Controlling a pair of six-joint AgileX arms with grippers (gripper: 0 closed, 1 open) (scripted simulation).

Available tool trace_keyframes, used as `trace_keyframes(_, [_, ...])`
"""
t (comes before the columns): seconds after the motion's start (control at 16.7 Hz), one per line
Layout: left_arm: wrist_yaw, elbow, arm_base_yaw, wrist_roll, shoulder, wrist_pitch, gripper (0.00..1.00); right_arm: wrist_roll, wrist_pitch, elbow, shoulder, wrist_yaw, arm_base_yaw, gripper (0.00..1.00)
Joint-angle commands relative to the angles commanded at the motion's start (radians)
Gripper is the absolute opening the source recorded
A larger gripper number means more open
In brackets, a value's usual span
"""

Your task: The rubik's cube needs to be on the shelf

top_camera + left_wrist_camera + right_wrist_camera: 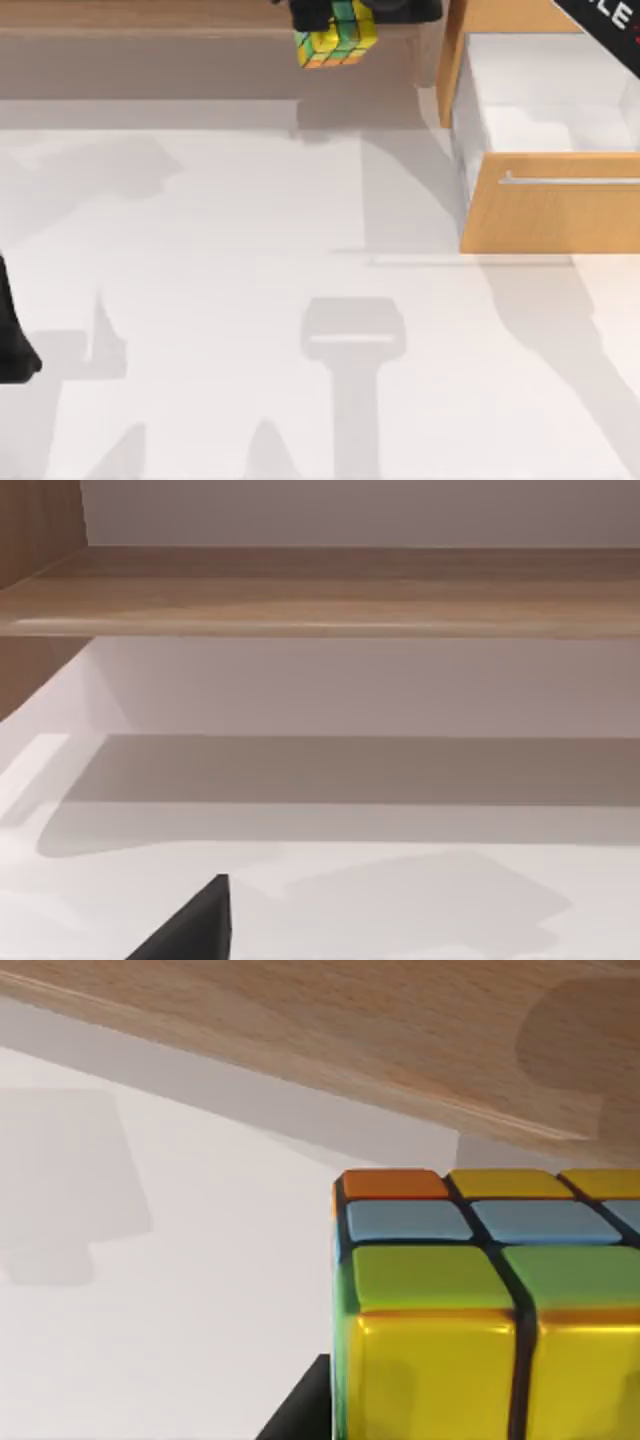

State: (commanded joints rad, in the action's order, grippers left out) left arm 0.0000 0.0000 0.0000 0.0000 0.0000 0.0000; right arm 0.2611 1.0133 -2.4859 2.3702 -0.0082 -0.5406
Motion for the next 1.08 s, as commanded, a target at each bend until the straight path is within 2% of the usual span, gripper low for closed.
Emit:
trace_keyframes(0.6, [0.0, 0.0, 0.0, 0.0, 0.0, 0.0, 1.0, 0.04, -0.292, 0.008, -0.003, 0.077, -0.107, 0.0])
trace_keyframes(1.08, [0.0, 0.0, 0.0, 0.0, 0.0, 0.0, 1.0, 0.006, -0.6, 0.133, 0.003, 0.215, -0.164, 0.0])
